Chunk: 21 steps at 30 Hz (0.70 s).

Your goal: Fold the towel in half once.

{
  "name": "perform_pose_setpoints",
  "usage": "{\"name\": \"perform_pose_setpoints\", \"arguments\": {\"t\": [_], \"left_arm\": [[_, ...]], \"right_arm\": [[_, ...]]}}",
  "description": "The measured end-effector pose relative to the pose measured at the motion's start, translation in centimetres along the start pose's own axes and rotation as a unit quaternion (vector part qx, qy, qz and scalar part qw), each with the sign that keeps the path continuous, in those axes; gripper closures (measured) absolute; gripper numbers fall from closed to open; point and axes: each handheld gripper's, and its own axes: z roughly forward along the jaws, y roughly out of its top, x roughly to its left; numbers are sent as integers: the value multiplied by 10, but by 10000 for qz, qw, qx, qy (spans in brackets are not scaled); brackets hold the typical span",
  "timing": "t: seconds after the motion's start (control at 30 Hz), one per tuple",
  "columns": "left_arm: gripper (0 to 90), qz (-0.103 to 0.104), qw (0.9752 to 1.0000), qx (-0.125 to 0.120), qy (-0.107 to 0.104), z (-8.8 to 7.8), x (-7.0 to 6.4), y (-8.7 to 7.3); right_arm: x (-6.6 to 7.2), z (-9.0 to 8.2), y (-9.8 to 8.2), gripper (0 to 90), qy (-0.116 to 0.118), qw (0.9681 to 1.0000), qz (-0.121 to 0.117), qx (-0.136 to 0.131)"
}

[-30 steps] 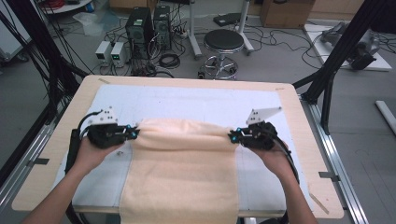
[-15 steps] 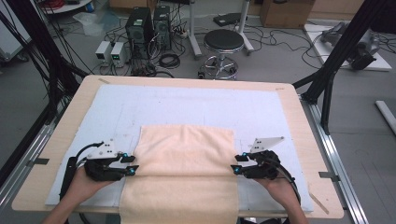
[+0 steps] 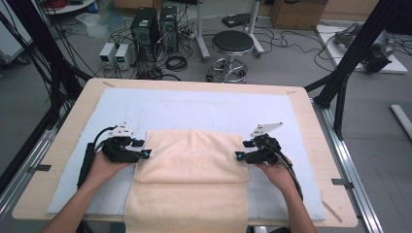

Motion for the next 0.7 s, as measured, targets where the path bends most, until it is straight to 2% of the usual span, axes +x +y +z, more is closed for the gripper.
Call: {"name": "perform_pose_setpoints", "arguments": {"t": [0.1,0.2,0.3,0.43,0.53,0.6,0.7], "left_arm": [[504,-100,9998,141,-35,9,7,-2],[512,-92,9996,278,-23,16,7,-3],[594,122,9992,304,231,18,3,-2],[690,235,9983,316,422,19,0,-2],[778,243,9983,300,429,20,-1,-2],[802,303,9982,297,428,20,-1,-2],[824,190,9989,251,353,19,1,-3]], "right_arm": [[-7,12,0,435,-7,9999,126,94],[-10,22,0,468,-66,9997,56,222],[-12,27,-1,541,-32,9996,80,273],[-12,26,-2,665,-59,9995,110,292],[-12,26,0,742,8,9994,94,339],[-11,27,2,767,51,9992,46,398],[-11,26,3,801,136,9991,115,384]]}}
